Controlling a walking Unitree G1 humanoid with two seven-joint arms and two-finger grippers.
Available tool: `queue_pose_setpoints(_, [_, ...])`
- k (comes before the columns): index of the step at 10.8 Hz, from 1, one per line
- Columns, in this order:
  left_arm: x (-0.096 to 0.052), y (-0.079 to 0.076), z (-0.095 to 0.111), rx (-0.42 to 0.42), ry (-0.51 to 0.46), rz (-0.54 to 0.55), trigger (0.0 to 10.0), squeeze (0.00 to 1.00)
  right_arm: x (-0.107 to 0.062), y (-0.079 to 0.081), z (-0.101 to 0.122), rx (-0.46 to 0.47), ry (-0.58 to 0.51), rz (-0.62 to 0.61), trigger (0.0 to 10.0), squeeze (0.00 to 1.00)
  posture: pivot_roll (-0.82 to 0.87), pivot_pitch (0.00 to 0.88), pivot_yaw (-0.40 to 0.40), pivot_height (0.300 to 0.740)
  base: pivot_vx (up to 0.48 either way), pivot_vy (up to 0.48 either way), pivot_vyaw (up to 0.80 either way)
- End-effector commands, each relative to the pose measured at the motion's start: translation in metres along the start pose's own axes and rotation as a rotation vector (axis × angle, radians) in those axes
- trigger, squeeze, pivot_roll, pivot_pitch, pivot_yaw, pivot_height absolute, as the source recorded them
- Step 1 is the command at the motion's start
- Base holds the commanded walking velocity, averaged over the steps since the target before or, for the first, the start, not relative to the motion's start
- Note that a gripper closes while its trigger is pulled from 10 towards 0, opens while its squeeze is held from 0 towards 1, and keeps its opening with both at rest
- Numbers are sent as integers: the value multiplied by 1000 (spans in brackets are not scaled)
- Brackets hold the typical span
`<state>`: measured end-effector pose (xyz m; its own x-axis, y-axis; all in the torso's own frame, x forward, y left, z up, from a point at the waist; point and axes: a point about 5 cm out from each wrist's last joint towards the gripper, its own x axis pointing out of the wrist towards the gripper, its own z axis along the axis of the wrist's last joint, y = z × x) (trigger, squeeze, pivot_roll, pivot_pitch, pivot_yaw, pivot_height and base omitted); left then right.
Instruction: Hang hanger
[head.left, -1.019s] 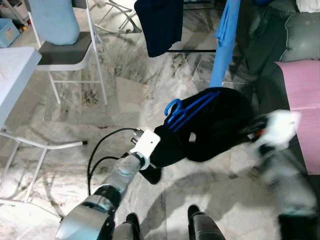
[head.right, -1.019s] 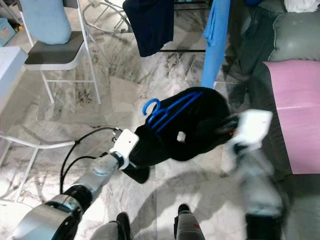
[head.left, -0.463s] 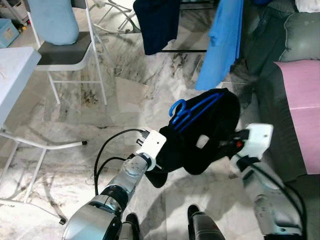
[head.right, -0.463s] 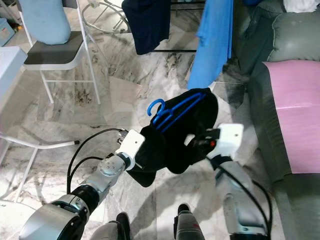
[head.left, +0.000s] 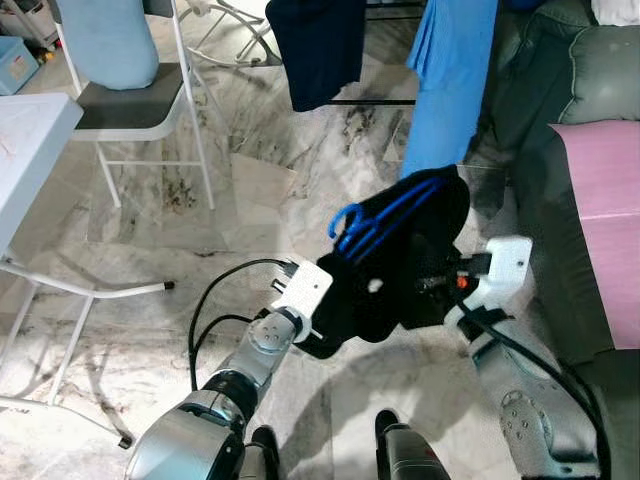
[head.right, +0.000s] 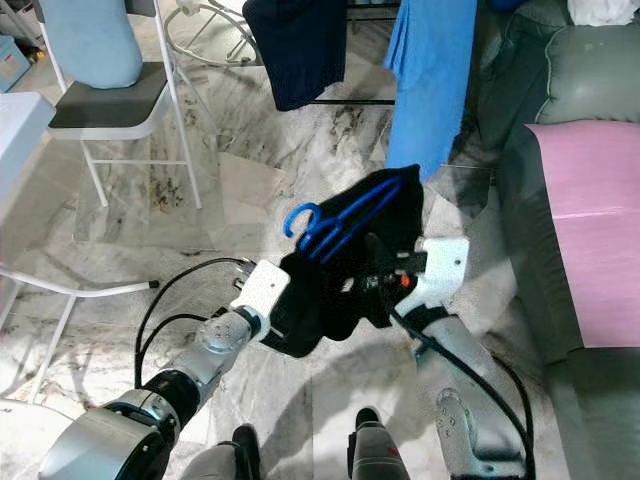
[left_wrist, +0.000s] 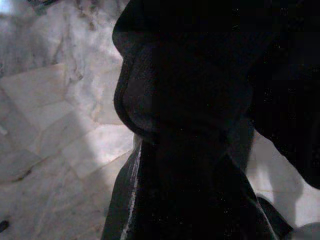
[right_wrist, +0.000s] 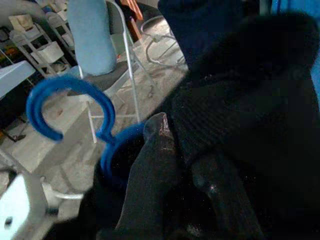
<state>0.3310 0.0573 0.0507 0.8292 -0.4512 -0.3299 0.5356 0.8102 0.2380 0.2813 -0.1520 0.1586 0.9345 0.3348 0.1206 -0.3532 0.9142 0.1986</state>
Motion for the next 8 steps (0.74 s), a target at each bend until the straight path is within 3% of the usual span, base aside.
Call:
queue_pose_setpoints(1, [-3,-9,-11,3,48,-48,0,0,3,-1,19,-32,-72,3,0,0,-361,246,79,740,0,0,0])
queue_pose_setpoints(3, [-5,-24,-15,60,39,-174,0,0,8,-23,43,-130,-126,-63,0,0,-361,242,80,740,0,0,0])
queue_pose_setpoints(5, [-8,-27,-20,86,41,-220,0,0,15,-51,61,-176,-161,-158,0,0,-352,243,83,740,0,0,0])
queue_pose_setpoints(6, [-9,-27,-24,90,57,-223,0,0,20,-53,66,-163,-176,-161,0,0,-347,243,86,740,0,0,0])
queue_pose_setpoints(8, [-10,-27,-29,112,94,-227,0,0,24,-23,69,-127,-183,-5,0,0,-349,240,88,740,0,0,0])
